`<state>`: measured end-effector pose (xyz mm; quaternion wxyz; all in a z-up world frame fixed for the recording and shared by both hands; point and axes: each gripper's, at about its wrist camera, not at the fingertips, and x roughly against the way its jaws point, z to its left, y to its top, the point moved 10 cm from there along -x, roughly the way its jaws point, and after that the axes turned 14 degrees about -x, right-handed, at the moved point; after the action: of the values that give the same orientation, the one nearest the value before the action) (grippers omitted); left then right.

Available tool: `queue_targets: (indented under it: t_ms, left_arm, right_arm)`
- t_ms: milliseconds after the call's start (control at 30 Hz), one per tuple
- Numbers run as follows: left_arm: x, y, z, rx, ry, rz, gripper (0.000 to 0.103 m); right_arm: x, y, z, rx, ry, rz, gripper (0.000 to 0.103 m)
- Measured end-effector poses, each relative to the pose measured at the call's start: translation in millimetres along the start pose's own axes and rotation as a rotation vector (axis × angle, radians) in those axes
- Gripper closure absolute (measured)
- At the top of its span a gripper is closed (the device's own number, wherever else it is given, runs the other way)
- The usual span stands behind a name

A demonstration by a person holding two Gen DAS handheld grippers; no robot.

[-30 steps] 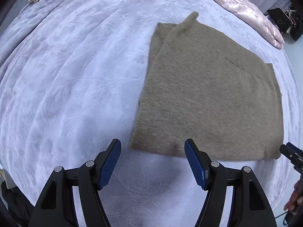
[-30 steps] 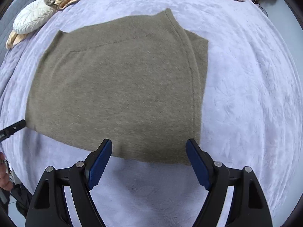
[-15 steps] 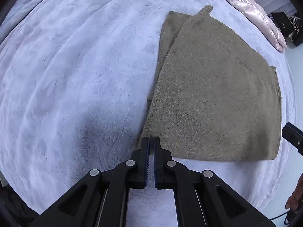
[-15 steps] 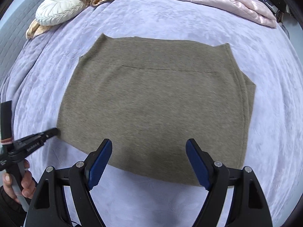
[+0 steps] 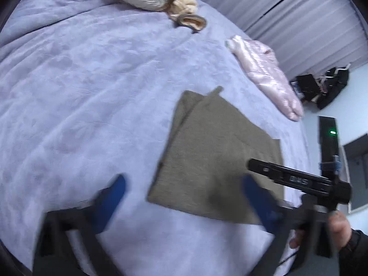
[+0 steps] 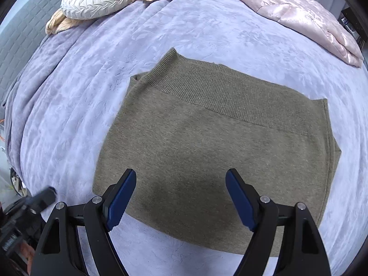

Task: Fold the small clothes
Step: 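Open the left gripper and withdraw both grippers from the sweater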

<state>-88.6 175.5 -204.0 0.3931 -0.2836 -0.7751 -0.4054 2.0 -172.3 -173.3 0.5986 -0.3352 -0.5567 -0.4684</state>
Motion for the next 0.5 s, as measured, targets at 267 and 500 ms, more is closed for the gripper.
queue_targets:
  t_ms: [267, 500]
  left_arm:
    - [-19, 7, 29, -0.017, 0.032, 0.054, 0.003]
    - [-73, -28, -13, -0.041, -0.162, 0.263, 0.003]
  right_arm:
    - [-5, -5, 2, -0.031, 0.006, 0.013, 0.020]
    - [-16, 11, 10, -0.029, 0.004, 0.018, 0.020]
